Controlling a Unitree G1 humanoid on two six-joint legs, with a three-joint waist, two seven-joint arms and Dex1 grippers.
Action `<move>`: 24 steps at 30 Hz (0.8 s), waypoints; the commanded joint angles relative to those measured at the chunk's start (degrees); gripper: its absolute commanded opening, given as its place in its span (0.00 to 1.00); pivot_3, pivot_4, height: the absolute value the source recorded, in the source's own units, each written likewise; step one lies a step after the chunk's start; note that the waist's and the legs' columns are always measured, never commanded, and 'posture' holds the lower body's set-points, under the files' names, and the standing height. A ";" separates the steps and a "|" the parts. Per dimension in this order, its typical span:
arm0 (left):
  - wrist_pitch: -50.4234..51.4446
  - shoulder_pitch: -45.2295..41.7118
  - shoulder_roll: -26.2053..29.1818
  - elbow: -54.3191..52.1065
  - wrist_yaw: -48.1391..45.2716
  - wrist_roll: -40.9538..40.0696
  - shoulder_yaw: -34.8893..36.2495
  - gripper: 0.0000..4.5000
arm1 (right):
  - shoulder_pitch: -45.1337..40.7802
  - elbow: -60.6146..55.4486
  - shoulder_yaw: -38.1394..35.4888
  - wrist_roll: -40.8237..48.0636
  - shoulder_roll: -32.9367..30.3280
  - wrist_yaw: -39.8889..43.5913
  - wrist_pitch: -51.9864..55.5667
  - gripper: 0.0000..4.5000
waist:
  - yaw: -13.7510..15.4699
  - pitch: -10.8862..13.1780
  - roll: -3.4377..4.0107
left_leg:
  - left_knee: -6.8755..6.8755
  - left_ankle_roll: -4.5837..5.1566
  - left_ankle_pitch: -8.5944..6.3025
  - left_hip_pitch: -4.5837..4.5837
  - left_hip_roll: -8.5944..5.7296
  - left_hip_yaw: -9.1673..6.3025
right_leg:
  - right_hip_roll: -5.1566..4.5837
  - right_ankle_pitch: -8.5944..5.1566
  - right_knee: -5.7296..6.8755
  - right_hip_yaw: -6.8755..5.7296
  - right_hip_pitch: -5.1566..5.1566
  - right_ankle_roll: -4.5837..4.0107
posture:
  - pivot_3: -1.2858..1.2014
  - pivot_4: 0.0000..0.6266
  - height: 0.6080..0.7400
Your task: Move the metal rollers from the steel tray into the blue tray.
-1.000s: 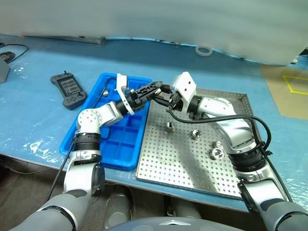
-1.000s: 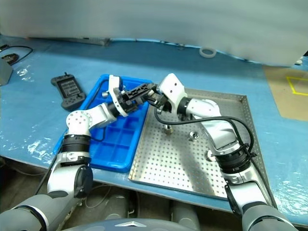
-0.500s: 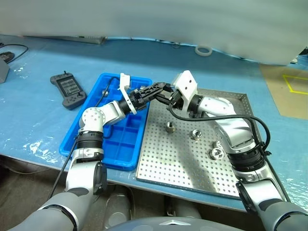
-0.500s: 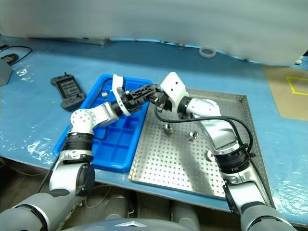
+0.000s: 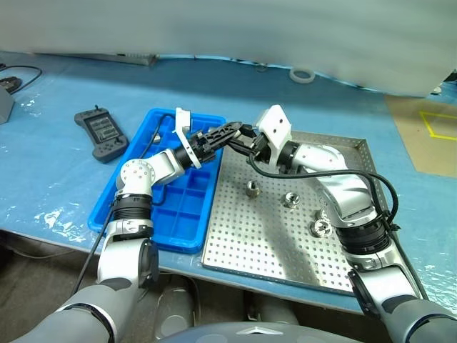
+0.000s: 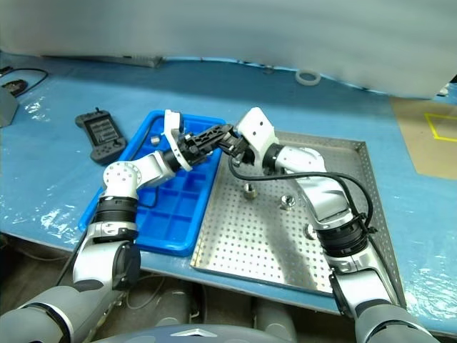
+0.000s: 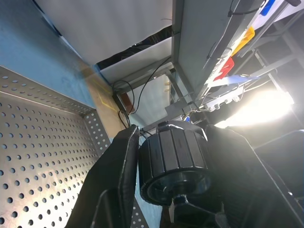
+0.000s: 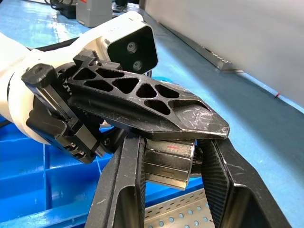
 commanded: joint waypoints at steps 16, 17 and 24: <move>-1.46 -2.83 0.70 1.09 -0.58 1.69 0.04 0.50 | -3.55 -0.66 -6.71 3.09 2.62 -2.25 5.20 0.72 | -0.01 0.01 0.01 | -0.01 0.03 -0.01 -0.01 0.00 0.02 | -0.01 0.00 -0.04 0.00 0.00 0.00 | 0.44 0.24 1.00; -1.78 -2.91 0.78 1.17 -0.60 1.97 -0.03 0.50 | -3.37 -1.02 -6.96 3.53 2.54 -1.95 5.40 0.72 | 0.00 0.01 0.01 | -0.01 0.03 -0.01 -0.01 -0.01 0.02 | -0.01 0.00 -0.04 0.00 0.00 0.00 | 0.44 0.24 1.00; -4.15 -4.04 1.58 3.29 -0.45 3.09 1.05 0.50 | 0.72 -6.64 -7.54 8.61 -1.88 4.67 8.40 0.72 | 0.03 0.01 0.01 | -0.03 0.08 -0.01 -0.01 0.00 0.03 | -0.01 0.00 -0.06 0.00 0.02 0.00 | 0.44 0.24 1.00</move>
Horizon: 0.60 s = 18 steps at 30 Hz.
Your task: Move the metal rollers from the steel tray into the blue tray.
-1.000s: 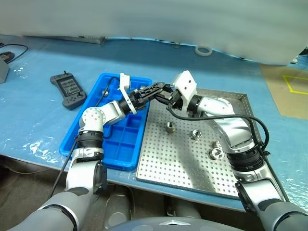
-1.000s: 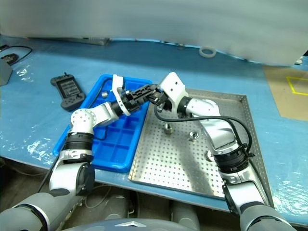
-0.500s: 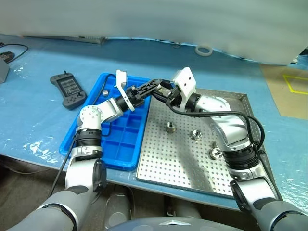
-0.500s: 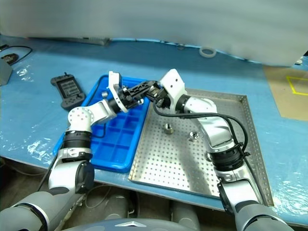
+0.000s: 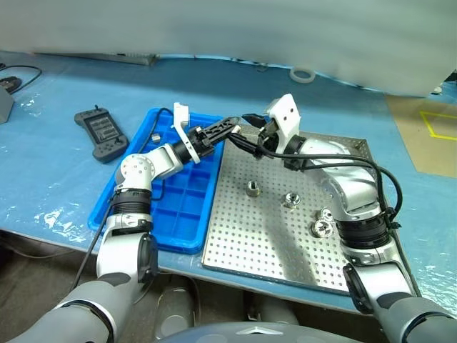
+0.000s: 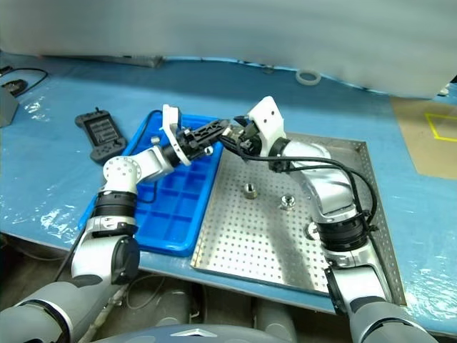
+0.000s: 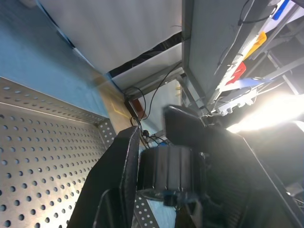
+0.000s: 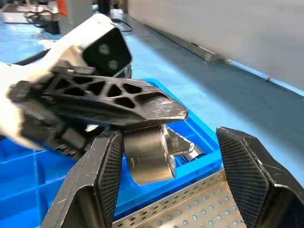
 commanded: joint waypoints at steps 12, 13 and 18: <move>-2.19 -0.06 1.06 -1.22 0.09 1.20 0.77 0.50 | 1.21 -2.22 -1.05 2.94 -3.07 3.15 0.70 0.72 | 0.02 0.00 0.00 | 0.03 0.04 -0.06 0.01 0.00 0.00 | -0.01 0.00 0.01 0.00 0.01 0.00 | 0.45 0.24 1.00; -2.17 0.04 1.29 -1.51 0.04 1.17 0.82 0.50 | 1.31 -2.16 -1.13 3.08 -3.18 3.30 0.75 0.72 | 0.02 0.00 0.00 | 0.03 0.05 -0.06 0.01 0.00 0.00 | -0.01 0.00 0.01 0.00 0.01 0.00 | 0.45 0.24 1.00; -1.54 1.97 3.00 -5.66 -2.29 1.39 -0.71 0.50 | 7.47 -1.86 3.79 0.27 -9.87 9.41 -0.83 0.72 | 0.39 -0.01 -0.01 | 0.03 0.08 -0.07 0.00 0.00 0.00 | -0.05 0.00 -0.04 -0.05 0.07 0.00 | 0.45 0.24 1.00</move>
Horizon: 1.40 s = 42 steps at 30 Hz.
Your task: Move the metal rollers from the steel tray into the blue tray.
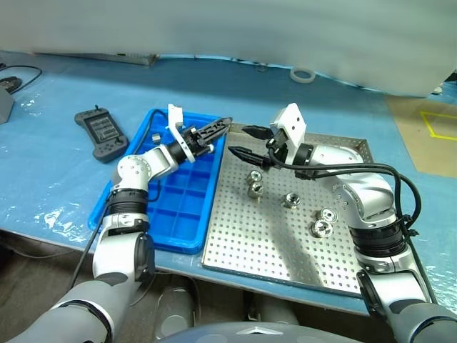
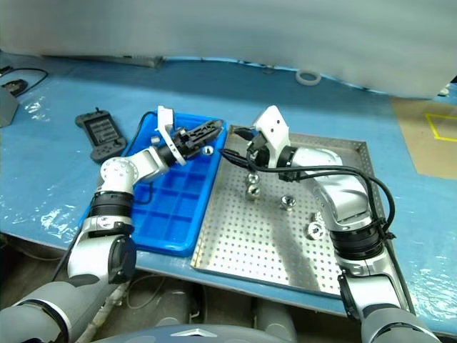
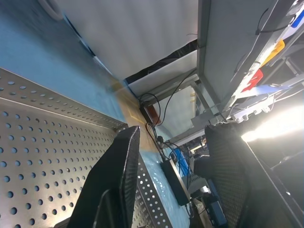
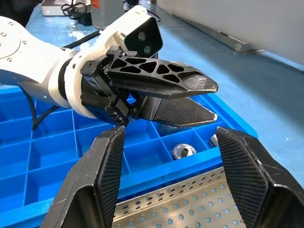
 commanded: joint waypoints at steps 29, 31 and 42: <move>-2.45 3.05 1.05 -3.97 -1.32 4.03 -2.03 0.50 | 14.33 6.86 -0.89 -6.81 0.92 -5.18 -3.46 0.72 | -0.26 0.03 0.05 | 0.00 0.12 -0.10 0.12 0.01 0.02 | -0.05 0.00 0.00 -0.05 0.08 -0.03 | 0.45 0.24 1.00; -2.60 2.86 0.86 -3.60 -1.05 3.88 -1.67 0.50 | 13.71 7.82 -2.38 -5.81 3.05 -6.76 -1.31 0.72 | -0.27 0.03 0.05 | 0.00 0.10 -0.10 0.13 0.01 0.01 | -0.05 0.00 0.01 -0.05 0.09 -0.03 | 0.45 0.24 1.00; -2.91 3.39 0.55 -4.15 -0.11 4.12 -1.62 0.50 | 13.75 8.87 -3.84 -3.62 6.53 -9.30 5.48 0.72 | -0.21 0.03 0.05 | -0.02 0.10 -0.11 0.09 0.00 0.02 | -0.06 0.00 -0.03 -0.06 0.07 -0.03 | 0.45 0.24 1.00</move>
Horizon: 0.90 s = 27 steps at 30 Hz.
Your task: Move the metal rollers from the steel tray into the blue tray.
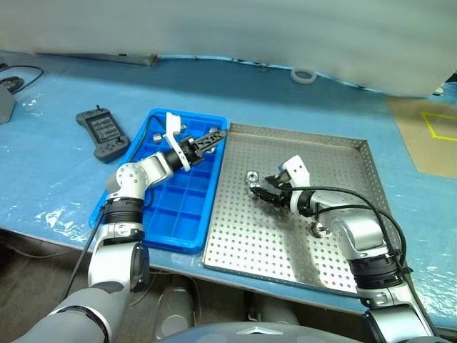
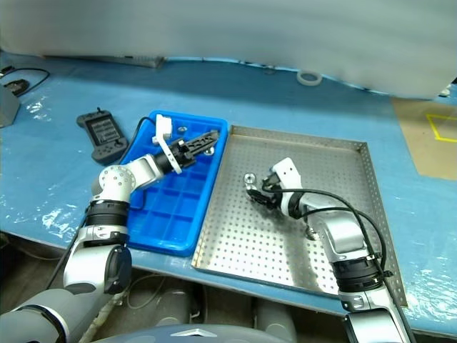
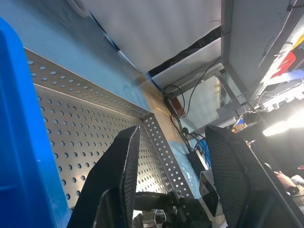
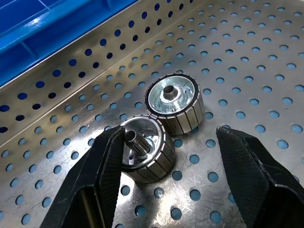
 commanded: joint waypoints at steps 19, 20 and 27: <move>-2.41 -1.29 -0.77 -0.28 0.89 1.03 0.59 0.50 | -1.10 -0.31 -1.40 2.57 2.57 -1.63 2.68 0.72 | -0.02 0.01 0.01 | -0.06 -0.09 0.04 0.02 0.00 0.00 | 0.01 0.00 -0.01 0.00 -0.02 0.00 | 0.45 0.24 1.00; -2.48 -1.35 -0.75 -0.21 0.93 1.06 0.59 0.50 | -1.10 -0.29 -1.25 2.60 2.56 -1.58 2.71 0.72 | 0.03 0.01 0.01 | -0.06 -0.09 0.04 0.02 0.00 0.00 | 0.00 0.00 -0.01 0.00 -0.02 0.00 | 0.45 0.24 1.00; -2.78 -1.16 -0.70 -0.24 1.12 1.38 0.58 0.50 | -1.27 0.80 -0.48 2.25 3.04 -1.75 1.71 0.53 | -0.06 0.01 0.01 | -0.07 -0.10 0.04 0.04 0.01 0.00 | 0.01 0.00 -0.01 0.00 -0.01 0.00 | 0.45 0.24 1.00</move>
